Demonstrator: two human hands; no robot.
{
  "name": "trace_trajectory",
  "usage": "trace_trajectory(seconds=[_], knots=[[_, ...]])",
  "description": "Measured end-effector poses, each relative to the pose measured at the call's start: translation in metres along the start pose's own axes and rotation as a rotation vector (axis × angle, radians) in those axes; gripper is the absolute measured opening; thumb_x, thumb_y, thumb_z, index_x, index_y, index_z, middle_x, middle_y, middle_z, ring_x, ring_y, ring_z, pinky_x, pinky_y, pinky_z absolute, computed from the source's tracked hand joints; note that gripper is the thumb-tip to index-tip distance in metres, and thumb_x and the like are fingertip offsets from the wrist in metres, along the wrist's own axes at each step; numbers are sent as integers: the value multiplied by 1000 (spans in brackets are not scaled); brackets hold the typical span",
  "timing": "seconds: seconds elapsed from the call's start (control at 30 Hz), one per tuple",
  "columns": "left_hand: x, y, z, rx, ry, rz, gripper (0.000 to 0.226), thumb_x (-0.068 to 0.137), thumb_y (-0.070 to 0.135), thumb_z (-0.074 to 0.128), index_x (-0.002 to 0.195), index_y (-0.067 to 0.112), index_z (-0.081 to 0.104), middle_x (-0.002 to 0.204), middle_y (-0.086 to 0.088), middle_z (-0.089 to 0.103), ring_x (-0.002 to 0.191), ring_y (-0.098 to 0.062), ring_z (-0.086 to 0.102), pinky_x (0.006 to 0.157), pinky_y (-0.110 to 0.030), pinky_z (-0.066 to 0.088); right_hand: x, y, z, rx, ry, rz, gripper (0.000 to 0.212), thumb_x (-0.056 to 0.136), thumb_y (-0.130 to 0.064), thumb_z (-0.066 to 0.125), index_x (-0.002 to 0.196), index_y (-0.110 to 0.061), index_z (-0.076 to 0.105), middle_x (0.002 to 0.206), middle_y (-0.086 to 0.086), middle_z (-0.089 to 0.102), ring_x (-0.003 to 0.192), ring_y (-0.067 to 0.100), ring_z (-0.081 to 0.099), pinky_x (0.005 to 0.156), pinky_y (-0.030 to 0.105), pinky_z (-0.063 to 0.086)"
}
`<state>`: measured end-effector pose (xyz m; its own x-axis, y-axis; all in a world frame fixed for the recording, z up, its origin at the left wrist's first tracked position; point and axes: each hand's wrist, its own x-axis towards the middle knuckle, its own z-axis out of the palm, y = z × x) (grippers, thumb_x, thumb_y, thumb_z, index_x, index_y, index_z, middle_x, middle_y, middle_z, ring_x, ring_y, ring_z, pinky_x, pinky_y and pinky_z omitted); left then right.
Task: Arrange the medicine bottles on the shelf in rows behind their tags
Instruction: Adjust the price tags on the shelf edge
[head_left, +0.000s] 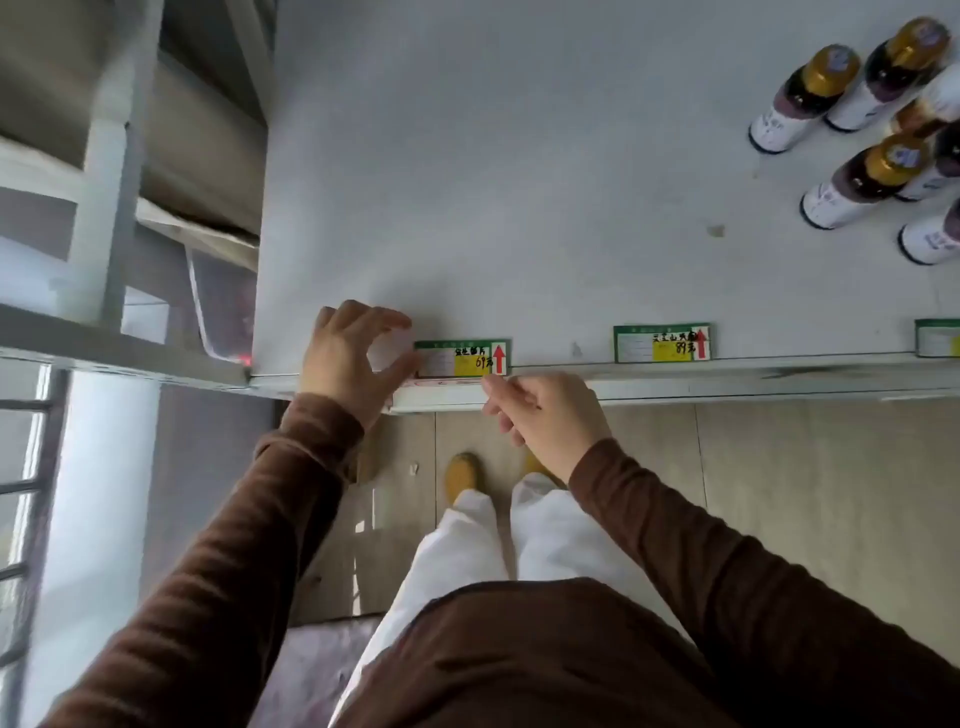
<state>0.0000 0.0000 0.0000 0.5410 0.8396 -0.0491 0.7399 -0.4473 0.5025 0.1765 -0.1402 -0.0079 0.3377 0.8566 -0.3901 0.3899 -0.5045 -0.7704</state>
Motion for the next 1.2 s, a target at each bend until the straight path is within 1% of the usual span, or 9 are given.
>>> trace_trajectory(seconds=[0.13,0.3,0.4,0.5,0.57,0.67,0.9,1.07,1.2], knots=[[-2,-1,12,6,69,3,37,74,47,68,99,19,71,98,-4,60,94,-29,50,83,-32,40,5,5,19,219,35,161,54,92,-62,47,67,-22,73,58,-2,70,42,11,62,51,18,50],[-6,-9,23,9,107,30,38,73,53,74,98,25,69,99,-2,57,94,-29,52,83,-33,36,12,16,33,318,65,219,59,91,-66,44,71,-21,76,59,2,70,45,20,64,58,33,53],[-7,-9,27,-36,110,19,39,72,57,72,96,27,68,99,0,57,94,-29,49,82,-38,39,13,18,36,324,82,259,60,91,-69,42,72,-23,76,59,4,70,45,21,63,55,26,43],[-6,-11,29,-61,112,6,38,71,58,72,94,27,67,99,1,57,95,-27,47,82,-39,39,15,19,37,313,79,270,60,91,-69,41,72,-23,75,60,4,70,45,21,63,54,24,41],[-6,-13,30,-77,110,-3,38,71,59,71,94,29,66,99,3,56,96,-25,46,82,-38,38,16,19,36,295,74,267,60,92,-68,42,72,-22,75,60,4,71,46,23,64,55,29,45],[-5,-14,32,-99,102,-11,37,70,60,69,94,32,64,99,5,54,96,-23,44,81,-34,35,17,19,35,269,55,261,61,93,-66,41,71,-21,75,61,5,71,48,25,65,64,46,56],[-2,-13,29,-42,51,-11,36,69,58,67,94,33,60,100,5,52,96,-23,42,79,-30,27,16,16,31,197,23,247,66,95,-66,35,70,-20,75,60,0,71,47,18,64,73,46,58],[8,2,18,59,-44,20,36,68,38,72,100,26,61,102,1,53,99,-26,42,80,-30,29,12,4,17,37,5,249,66,94,-66,36,65,-21,73,56,-4,70,48,14,66,73,40,58],[25,25,9,59,-113,128,38,74,28,69,110,23,59,111,-1,55,103,-26,45,88,-36,38,2,-7,-16,-421,172,152,62,91,-68,36,55,-26,66,51,-8,65,50,8,61,64,31,55]])
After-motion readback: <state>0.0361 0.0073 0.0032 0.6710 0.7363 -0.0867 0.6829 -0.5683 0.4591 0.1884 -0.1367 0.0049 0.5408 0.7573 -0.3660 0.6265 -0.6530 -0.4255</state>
